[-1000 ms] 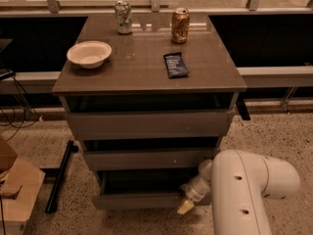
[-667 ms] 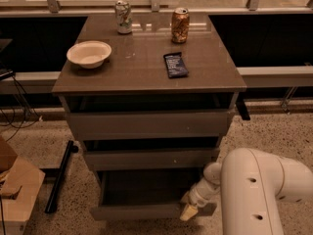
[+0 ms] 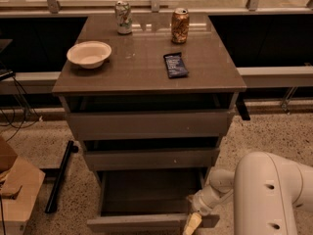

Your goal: Open bottom drawer

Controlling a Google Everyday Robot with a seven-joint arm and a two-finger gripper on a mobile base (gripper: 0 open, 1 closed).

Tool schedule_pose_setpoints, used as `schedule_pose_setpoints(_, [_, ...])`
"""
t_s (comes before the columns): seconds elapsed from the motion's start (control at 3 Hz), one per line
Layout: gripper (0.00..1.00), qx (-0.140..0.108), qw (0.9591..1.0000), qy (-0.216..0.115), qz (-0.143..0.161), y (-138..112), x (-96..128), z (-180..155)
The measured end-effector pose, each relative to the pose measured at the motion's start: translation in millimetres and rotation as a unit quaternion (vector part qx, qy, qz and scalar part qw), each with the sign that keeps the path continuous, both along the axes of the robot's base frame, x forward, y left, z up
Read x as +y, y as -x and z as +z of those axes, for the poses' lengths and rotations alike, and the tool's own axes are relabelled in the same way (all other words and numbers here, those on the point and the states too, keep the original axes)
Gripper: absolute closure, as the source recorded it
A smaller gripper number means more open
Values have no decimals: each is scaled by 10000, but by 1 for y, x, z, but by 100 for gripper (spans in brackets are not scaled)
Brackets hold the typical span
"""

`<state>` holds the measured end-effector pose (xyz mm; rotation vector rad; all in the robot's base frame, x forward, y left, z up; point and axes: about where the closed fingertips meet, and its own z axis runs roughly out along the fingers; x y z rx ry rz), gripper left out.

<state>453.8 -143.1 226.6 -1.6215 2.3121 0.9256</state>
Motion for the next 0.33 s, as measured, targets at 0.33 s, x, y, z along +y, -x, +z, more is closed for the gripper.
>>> schedule_pose_setpoints(0.33, [0, 0, 10000, 0, 0, 0, 0, 0])
